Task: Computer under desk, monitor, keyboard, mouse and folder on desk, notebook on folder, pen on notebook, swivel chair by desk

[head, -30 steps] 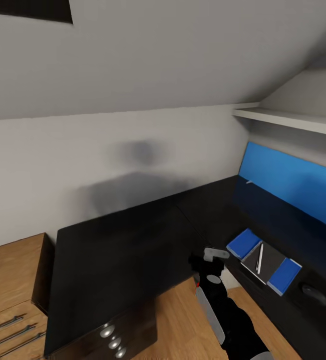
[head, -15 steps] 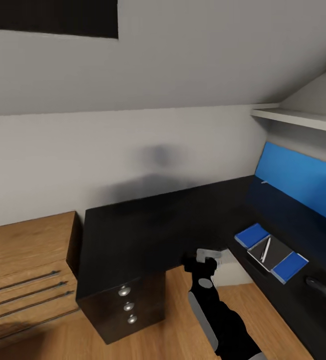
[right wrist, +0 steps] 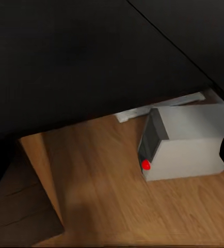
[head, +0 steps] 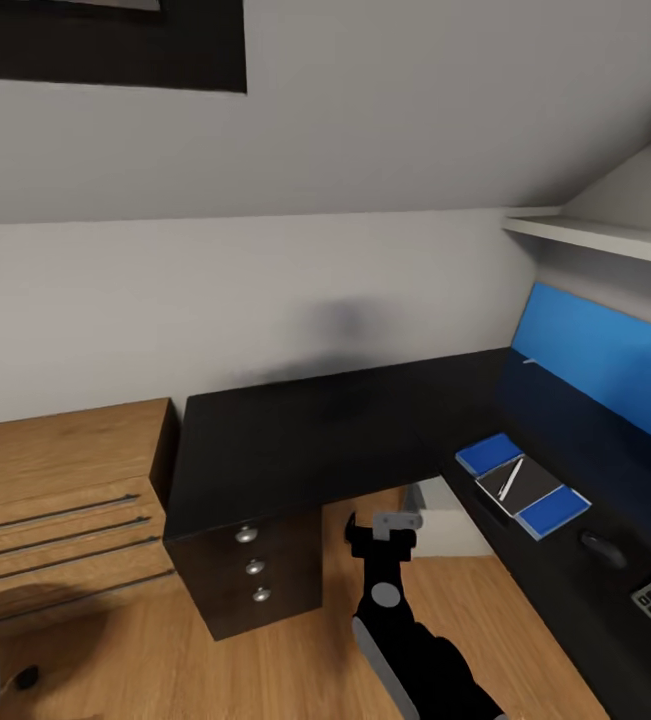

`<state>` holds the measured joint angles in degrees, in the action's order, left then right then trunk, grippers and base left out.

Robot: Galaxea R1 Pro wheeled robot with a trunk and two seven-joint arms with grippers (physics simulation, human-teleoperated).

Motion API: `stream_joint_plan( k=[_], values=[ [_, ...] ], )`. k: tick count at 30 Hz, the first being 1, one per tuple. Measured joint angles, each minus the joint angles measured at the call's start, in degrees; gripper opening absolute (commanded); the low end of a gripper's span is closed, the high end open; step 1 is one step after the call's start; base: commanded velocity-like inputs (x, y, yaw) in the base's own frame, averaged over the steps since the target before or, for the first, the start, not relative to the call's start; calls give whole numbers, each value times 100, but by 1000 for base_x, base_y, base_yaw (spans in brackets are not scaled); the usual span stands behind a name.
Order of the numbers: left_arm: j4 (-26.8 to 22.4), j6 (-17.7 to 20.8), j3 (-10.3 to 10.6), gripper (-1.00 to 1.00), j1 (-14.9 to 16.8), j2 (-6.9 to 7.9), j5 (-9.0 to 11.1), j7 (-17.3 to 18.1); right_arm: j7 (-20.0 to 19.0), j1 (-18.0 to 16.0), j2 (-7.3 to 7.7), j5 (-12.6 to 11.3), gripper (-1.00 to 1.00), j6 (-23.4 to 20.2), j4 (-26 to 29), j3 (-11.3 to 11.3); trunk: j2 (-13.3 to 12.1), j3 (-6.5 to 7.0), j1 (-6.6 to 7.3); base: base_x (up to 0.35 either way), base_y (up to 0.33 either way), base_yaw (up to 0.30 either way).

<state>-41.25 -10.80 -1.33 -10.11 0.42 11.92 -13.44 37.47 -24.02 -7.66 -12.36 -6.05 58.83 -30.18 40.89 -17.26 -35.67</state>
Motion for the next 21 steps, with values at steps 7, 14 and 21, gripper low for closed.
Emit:
stream_joint_plan(
  k=[7, 14, 21],
  values=[
    [35, 0, -1, 100, 3, -5, -5, 2, -14, 1, -10, -1, 100, 106, -136, -170, 0, 45, 0, -305, -66, 189],
    [46, -33, -1, 100, 3, -25, -9, 17, -28, 1, -1, -9, 100, 115, -427, -517, -118, 131, 68, -64, -7, 209],
    [55, 9, 2, 100, 4, -33, 1, 16, -117, 6, 9, -23, 100, 1647, -3007, -528, -400, 291, 223, -3, 0, 212]
  ],
)
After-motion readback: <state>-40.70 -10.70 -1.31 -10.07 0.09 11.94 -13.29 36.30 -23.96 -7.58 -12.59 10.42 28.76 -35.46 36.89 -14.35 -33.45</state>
